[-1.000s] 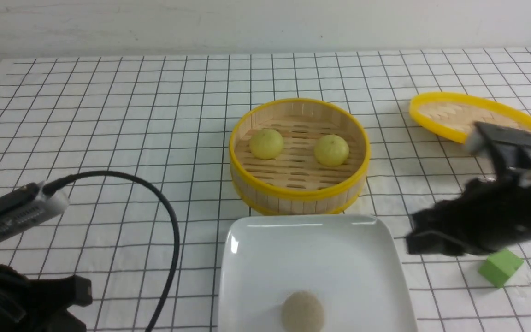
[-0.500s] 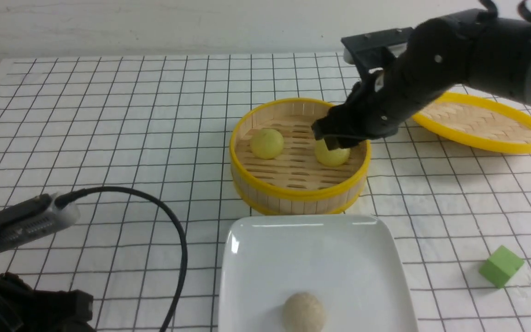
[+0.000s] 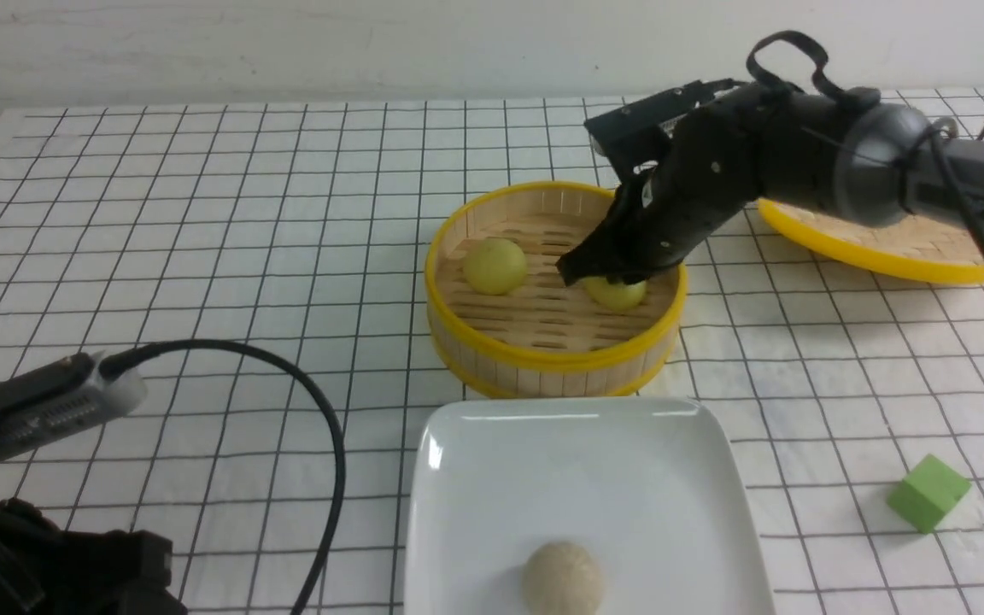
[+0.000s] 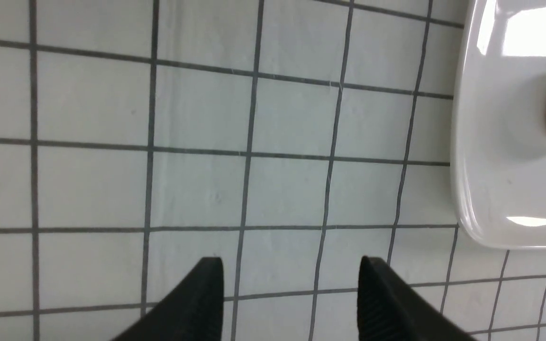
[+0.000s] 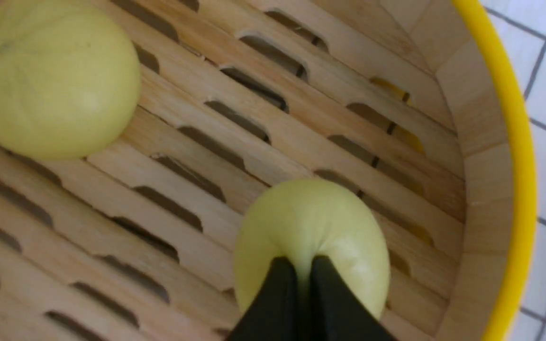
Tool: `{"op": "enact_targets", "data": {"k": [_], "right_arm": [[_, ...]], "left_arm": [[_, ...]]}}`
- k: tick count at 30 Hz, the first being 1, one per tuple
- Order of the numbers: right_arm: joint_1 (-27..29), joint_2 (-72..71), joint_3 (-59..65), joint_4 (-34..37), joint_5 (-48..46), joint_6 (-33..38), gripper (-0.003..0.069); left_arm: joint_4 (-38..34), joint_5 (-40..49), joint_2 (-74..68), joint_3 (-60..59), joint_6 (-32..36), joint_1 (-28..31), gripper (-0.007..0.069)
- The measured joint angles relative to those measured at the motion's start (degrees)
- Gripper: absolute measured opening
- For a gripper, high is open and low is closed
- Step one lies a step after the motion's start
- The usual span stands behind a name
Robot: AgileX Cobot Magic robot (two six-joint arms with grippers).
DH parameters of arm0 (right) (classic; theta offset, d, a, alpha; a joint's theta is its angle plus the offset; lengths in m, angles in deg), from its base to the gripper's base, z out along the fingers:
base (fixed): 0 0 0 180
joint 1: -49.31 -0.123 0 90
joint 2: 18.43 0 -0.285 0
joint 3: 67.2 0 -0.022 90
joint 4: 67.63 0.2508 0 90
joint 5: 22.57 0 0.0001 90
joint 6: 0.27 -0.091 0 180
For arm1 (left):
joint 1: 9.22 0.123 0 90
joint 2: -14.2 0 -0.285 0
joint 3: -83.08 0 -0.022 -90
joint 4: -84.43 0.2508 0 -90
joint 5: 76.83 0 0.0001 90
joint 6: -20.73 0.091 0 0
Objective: Put the steamed buns into the plate on the white-black tablecloth.
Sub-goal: 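Reach toward a bun in the bamboo steamer with the right gripper, then move the steamed bun from the bamboo steamer onto the white plate with the right gripper, then reach into the bamboo steamer and grasp a bun with the left gripper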
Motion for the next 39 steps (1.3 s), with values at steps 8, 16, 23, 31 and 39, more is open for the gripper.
{"op": "enact_targets", "data": {"k": [8, 16, 23, 31, 39], "right_arm": [[-4.8, -23.2, 7.3, 3.3, -16.0, -1.1, 0.0012], [-12.0, -25.8, 34.2, 4.5, -3.5, -8.3, 0.0054], [-12.5, -23.1, 38.2, 2.2, 6.1, -10.1, 0.0416], [-9.7, -34.4, 27.9, -4.4, -22.7, -7.0, 0.0272], [-4.2, -55.1, 42.3, -5.5, -28.0, -7.0, -0.0015]], "left_arm": [[0.2, -1.5, 0.0, 0.0, 0.1, 0.0, 0.0401], [0.3, -4.7, 0.0, 0.0, 0.1, 0.0, 0.0394], [0.3, -7.3, -0.2, 0.0, 0.1, 0.0, 0.0355], [-0.6, -13.9, -1.3, 0.9, -0.4, 0.0, 0.0118], [-2.8, -9.4, -14.2, 15.7, -0.3, -8.1, 0.0002]]}}
